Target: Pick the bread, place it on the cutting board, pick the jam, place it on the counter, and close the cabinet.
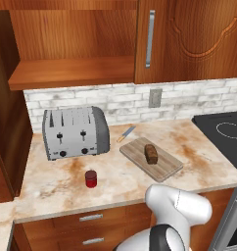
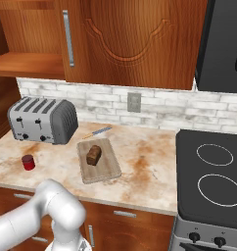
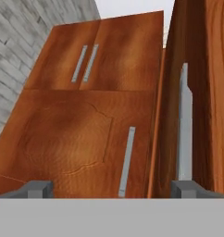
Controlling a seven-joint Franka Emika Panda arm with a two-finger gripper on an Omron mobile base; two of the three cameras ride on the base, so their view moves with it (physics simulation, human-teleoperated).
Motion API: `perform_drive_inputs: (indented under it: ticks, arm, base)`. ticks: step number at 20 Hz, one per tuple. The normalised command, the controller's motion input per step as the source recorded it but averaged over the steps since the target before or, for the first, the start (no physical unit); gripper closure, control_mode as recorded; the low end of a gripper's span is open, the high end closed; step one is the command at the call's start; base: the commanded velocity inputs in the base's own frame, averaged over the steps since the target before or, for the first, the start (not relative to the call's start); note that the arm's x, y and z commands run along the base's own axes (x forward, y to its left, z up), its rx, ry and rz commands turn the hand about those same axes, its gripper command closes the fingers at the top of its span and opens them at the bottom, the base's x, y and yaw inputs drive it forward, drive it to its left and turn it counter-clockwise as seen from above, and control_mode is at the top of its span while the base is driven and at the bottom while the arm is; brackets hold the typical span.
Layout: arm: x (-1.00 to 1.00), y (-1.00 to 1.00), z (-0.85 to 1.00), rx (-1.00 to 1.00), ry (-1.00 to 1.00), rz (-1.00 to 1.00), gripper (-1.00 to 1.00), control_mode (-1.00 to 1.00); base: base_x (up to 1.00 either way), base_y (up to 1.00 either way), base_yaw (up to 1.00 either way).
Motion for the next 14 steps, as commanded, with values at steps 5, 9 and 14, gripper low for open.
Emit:
perform_drive_inputs:
  ticks: [5,9,14]
  arm:
    - [0.00,0.18,0.00,0.00,0.01,-0.08,-1.00,-1.00]
    - [0.05,0.09,0.00,0.00,0.01,-0.09,-1.00,-1.00]
    - [0.09,0.00,0.00,0.00,0.01,-0.10,-1.00,-1.00]
  base:
    - [0.00,0.00,0.00]
    - [0.00,0.00,0.00]
    - [0.00,0.00,0.00]
